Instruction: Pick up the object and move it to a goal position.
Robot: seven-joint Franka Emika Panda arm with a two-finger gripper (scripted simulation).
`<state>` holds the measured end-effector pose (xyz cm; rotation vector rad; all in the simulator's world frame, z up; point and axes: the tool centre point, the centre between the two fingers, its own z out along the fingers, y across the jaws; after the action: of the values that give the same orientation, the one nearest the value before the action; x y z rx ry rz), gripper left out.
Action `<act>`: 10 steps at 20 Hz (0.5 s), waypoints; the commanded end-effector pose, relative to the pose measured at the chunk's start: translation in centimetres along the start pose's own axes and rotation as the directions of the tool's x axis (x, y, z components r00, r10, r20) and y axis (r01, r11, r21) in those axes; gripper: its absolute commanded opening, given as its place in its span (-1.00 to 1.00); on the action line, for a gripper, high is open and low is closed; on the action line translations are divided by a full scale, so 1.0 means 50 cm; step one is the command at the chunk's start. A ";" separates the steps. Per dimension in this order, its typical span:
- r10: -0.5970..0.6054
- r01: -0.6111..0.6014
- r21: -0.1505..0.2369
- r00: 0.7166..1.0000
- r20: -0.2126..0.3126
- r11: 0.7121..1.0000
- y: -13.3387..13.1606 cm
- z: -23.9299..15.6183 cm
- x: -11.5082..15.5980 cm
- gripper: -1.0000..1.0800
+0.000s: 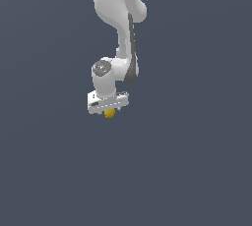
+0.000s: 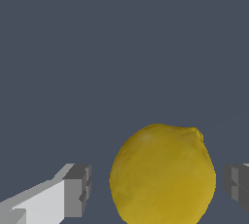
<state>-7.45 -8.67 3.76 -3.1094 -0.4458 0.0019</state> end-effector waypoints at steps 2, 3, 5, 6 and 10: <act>-0.001 0.001 -0.001 1.000 -0.001 1.000 0.001 0.017 0.001 0.92; -0.001 0.001 -0.001 1.000 -0.001 1.000 0.001 0.018 0.001 0.92; -0.001 0.001 -0.001 1.000 -0.001 1.000 0.001 0.019 0.001 -1.00; -0.001 0.001 -0.001 1.000 -0.001 1.000 0.001 0.019 0.001 -1.00; -0.001 0.001 -0.001 1.000 -0.001 1.000 0.001 0.019 0.001 -1.00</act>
<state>-7.37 -8.77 2.91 -3.1103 -0.4450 -0.0006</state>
